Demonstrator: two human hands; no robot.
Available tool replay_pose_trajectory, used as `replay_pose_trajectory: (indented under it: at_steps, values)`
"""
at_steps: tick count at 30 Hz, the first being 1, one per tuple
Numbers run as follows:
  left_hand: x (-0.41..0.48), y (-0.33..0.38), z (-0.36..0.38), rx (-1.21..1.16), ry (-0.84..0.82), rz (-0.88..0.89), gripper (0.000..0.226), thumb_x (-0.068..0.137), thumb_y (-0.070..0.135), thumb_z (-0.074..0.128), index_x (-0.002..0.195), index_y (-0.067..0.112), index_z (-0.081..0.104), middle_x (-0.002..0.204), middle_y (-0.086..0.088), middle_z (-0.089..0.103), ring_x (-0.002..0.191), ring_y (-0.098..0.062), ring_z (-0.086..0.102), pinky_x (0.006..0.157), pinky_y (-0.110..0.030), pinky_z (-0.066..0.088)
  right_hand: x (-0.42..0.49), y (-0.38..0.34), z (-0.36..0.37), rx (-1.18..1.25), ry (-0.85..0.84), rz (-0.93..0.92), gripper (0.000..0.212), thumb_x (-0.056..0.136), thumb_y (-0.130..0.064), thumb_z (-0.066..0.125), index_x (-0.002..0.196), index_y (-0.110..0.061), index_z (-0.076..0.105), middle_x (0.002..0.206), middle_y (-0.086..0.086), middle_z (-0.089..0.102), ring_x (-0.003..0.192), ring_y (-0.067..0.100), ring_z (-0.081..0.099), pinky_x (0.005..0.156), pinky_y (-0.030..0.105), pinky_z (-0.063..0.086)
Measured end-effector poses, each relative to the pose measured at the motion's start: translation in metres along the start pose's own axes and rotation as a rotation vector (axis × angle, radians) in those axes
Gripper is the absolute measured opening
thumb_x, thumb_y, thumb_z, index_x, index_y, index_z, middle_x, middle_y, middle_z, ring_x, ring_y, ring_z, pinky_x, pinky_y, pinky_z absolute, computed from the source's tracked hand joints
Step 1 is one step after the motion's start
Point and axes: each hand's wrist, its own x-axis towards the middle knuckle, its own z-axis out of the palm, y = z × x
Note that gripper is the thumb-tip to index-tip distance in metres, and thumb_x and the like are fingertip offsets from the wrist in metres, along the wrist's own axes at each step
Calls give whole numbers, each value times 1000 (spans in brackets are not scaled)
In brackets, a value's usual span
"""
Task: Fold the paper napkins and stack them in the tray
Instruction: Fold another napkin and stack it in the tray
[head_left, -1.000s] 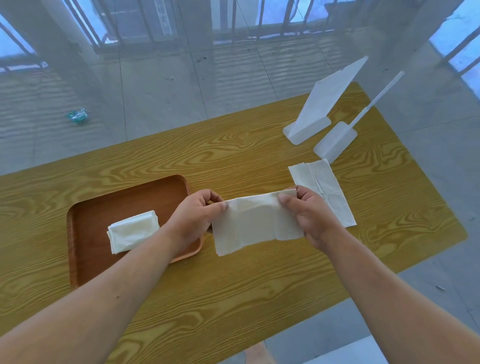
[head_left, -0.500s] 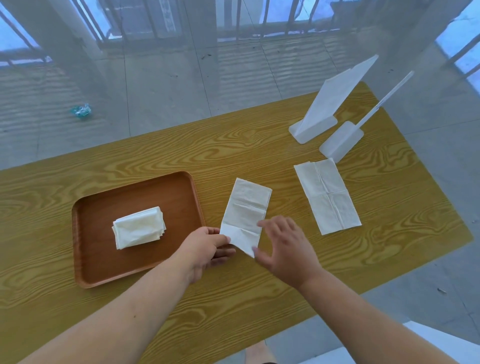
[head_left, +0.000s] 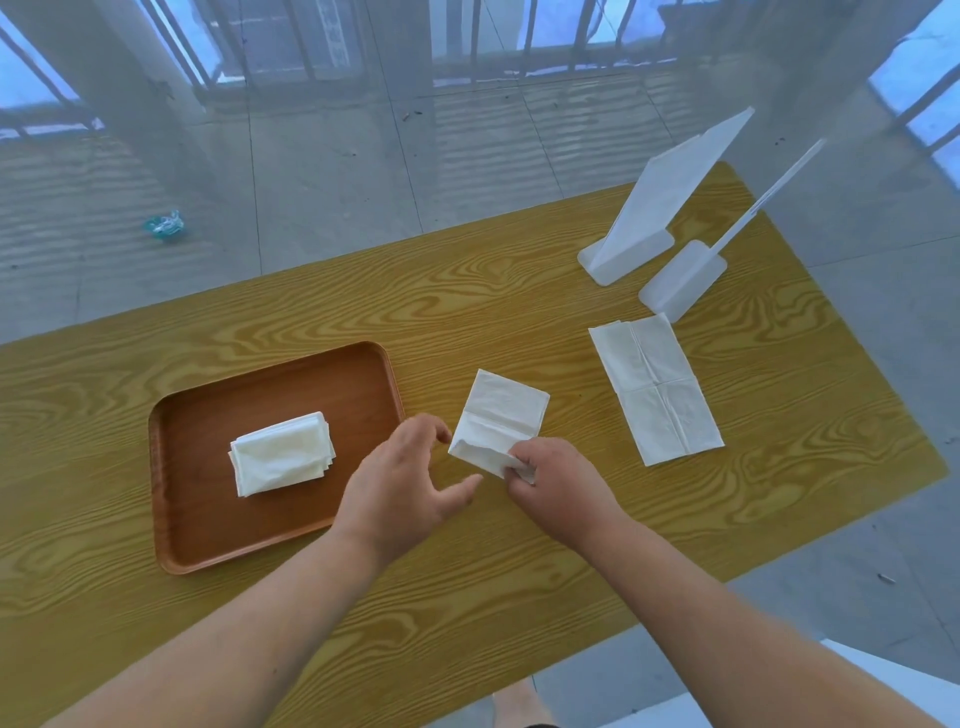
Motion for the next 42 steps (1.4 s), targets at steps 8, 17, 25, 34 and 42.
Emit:
replay_pose_trajectory:
  at_steps: [8,17,25,34,42]
  values:
    - [11,-4,12,413,-133,439,39,90,34,74,125,18,69,123,-2,67,108,-26,65,85,-40,58,12,6,-7,-37,225,133,37,97,-31,64,132,-19,60,119,-1,62,110,20,53,95,35,47]
    - [35,2,32,618,-280,372,55,102,50,50,149,22,47,156,2,47,136,-22,46,108,-39,42,-10,23,4,-269,77,-47,41,97,-44,61,132,-23,62,120,-5,60,113,19,53,100,37,48]
    - [48,10,36,703,-233,380,25,105,30,40,110,23,63,113,3,63,102,-22,56,83,-37,46,-9,25,8,-370,49,-99,39,93,-46,64,124,-24,63,114,-2,58,110,23,52,98,38,48]
    - [41,8,14,371,-388,203,62,80,64,59,133,32,53,129,13,58,119,-16,52,102,-36,45,-2,18,0,-113,62,-44,19,98,-26,58,110,-21,72,100,-4,63,99,17,51,86,30,45]
    - [49,11,8,173,-184,-35,31,97,47,61,120,26,62,103,11,67,88,-12,66,74,-35,59,18,11,-17,103,65,176,16,97,-33,58,97,-19,63,86,-6,64,77,13,58,65,32,48]
